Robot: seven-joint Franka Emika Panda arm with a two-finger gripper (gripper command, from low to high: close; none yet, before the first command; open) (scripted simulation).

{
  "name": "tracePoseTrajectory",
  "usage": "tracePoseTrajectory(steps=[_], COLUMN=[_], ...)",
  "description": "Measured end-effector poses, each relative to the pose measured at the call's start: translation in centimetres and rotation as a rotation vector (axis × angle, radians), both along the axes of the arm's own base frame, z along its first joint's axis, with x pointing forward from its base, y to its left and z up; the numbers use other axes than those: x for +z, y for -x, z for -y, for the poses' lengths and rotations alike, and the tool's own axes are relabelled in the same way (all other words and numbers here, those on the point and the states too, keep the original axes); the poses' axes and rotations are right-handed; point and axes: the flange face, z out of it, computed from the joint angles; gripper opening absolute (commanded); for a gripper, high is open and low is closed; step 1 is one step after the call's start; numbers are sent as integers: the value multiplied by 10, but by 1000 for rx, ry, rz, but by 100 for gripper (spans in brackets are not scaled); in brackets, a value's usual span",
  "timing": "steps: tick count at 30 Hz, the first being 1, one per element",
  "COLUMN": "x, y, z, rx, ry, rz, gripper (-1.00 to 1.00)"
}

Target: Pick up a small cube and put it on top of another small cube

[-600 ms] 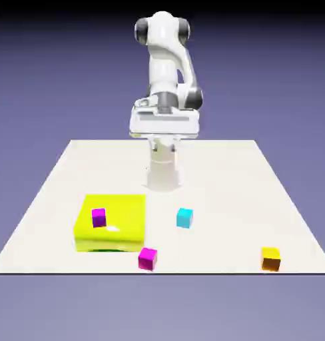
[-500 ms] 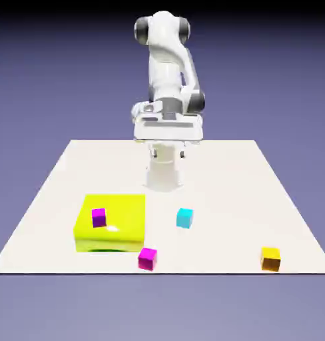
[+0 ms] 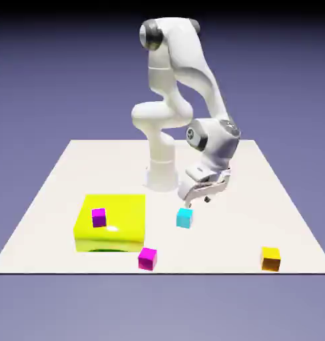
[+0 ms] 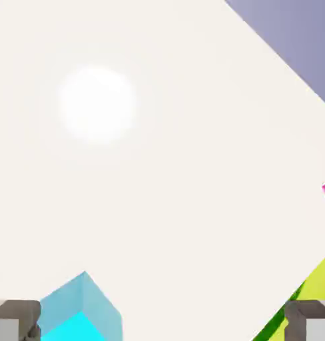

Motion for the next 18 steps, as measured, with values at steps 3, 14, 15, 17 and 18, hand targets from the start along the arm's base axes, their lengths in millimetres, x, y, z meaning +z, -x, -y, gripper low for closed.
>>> tracePoseTrajectory(steps=[3,14,15,17,18], x=[-31,-113,-128,-156,-156], y=[13,64,67,78,78], z=[-14,-50,-35,-7,-7], rx=[87,375,374,375,375], ry=[117,512,514,512,512], rz=[-134,-484,-483,-484,-484], gripper=[0,0,0,-100,-100])
